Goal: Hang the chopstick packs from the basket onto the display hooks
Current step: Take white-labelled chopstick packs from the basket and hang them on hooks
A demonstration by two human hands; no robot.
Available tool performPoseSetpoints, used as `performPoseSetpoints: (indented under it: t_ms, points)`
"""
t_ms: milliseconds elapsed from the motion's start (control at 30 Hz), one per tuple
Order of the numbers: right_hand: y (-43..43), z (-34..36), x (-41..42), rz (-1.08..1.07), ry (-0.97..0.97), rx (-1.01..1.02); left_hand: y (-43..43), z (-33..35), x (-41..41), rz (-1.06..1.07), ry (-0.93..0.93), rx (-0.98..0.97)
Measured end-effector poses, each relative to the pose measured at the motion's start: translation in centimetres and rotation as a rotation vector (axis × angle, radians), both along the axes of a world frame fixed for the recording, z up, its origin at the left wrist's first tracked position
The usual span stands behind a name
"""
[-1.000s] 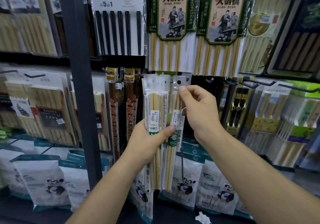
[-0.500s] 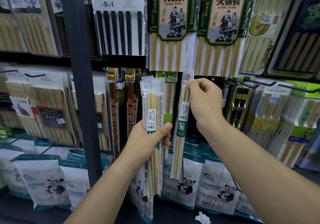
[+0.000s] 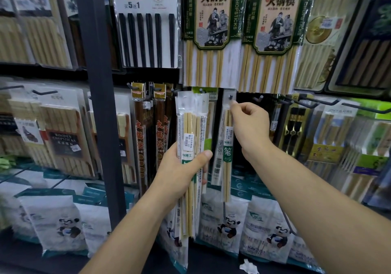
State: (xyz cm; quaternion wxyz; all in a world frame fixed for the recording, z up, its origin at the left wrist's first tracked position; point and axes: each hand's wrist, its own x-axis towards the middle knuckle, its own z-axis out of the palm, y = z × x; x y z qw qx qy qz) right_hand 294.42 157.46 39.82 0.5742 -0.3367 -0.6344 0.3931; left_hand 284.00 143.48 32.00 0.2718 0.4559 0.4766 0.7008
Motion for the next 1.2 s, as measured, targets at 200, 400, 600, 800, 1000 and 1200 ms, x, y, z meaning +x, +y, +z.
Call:
performPoseSetpoints:
  t_ms: [200, 400, 600, 800, 1000, 1200]
  points:
    - [-1.8, -0.9, 0.7, -0.061, 0.008, 0.043, 0.0, 0.0, 0.1, -0.002, 0.015, -0.008]
    - [-6.0, -1.2, 1.1, 0.293, -0.022, 0.191, 0.1, 0.1, 0.2, 0.003, 0.081, 0.027]
    - [-5.7, -0.9, 1.0, 0.28, -0.008, 0.105, 0.2, -0.2, 0.0, -0.047, 0.089, 0.039]
    - [-4.6, -0.2, 1.4, 0.197, 0.111, 0.043, 0.5, -0.4, -0.2, -0.031, 0.049, 0.036]
    - [-3.2, 1.0, 1.4, 0.134, 0.149, 0.014, 0.4, -0.5, -0.9, 0.063, 0.089, -0.035]
    - [-2.3, 0.9, 0.8, 0.095, 0.154, 0.042, 0.5, -0.5, -0.5, -0.017, 0.061, -0.002]
